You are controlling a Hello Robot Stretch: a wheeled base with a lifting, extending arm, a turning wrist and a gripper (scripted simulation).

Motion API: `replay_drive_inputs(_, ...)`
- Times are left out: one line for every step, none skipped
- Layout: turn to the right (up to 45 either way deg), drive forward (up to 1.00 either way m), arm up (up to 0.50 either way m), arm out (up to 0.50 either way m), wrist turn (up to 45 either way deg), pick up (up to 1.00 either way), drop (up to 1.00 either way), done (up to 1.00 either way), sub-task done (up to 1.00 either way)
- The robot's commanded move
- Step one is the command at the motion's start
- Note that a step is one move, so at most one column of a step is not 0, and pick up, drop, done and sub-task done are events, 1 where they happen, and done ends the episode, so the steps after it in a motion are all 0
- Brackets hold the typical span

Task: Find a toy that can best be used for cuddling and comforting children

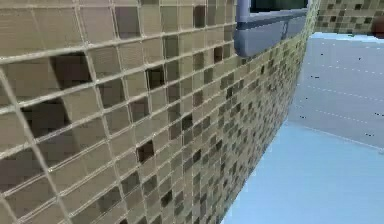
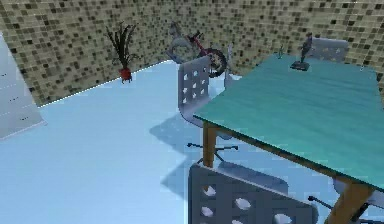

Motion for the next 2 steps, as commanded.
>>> replay_drive_inputs(-45.0, 0.00, 0.00, 0.00, 0.0, 0.00, 0.00, 0.00, 0.00)
replay_drive_inputs(-45.0, 0.00, 0.00, 0.00, 0.0, 0.00, 0.00, 0.00, 0.00)
